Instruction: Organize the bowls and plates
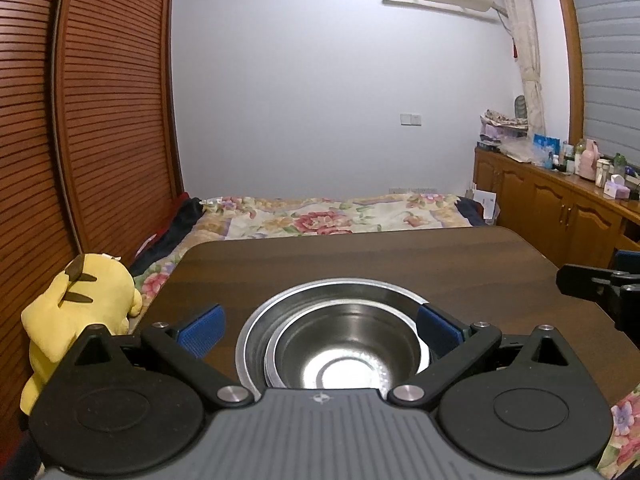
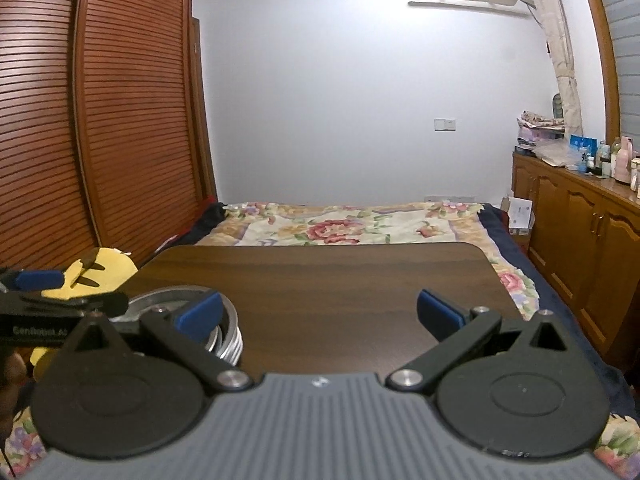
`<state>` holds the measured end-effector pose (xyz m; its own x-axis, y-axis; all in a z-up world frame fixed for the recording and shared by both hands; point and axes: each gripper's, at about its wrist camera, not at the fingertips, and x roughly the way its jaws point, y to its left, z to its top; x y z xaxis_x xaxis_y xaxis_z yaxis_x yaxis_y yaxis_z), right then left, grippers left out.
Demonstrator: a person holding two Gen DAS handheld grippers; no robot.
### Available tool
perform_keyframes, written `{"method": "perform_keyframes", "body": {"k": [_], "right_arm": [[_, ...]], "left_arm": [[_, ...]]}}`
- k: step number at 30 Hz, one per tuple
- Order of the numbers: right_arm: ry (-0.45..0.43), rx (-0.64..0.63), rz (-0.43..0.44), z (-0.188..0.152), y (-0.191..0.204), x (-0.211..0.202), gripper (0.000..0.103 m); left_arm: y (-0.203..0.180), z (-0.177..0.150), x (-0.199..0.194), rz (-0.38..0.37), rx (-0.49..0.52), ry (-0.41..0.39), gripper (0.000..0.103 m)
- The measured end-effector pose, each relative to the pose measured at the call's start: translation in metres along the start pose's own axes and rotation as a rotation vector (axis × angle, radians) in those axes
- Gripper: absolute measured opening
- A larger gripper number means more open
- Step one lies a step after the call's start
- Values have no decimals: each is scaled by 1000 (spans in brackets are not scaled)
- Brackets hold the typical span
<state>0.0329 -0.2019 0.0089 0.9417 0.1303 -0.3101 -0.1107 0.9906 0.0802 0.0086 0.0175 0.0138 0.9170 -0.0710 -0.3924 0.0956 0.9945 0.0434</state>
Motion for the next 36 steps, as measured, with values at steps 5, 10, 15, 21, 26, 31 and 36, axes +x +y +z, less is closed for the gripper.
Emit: {"method": "perform_keyframes", "body": {"k": [5, 10, 15, 21, 26, 31, 36], "right_arm": [[16, 6, 0, -8, -1, 0, 103], [15, -2, -15, -17, 0, -1, 103], [20, 10, -25, -26, -2, -1, 103], [37, 3, -32, -35, 0, 1, 103], [37, 5, -31, -33, -1, -1, 103], [40, 10, -31, -34, -1, 1, 103], [38, 7, -32, -34, 0, 1, 103]], "left_arm": [[2, -9, -4, 13, -11, 2, 103], [6, -15, -4, 29, -19, 8, 103], [9, -24, -3, 45, -15, 17, 103], [10, -28, 1, 48, -19, 40, 103], [11, -28, 2, 47, -16, 38, 103], [12, -29, 2, 45, -16, 39, 103], [12, -29, 1, 46, -14, 36, 103]]}}
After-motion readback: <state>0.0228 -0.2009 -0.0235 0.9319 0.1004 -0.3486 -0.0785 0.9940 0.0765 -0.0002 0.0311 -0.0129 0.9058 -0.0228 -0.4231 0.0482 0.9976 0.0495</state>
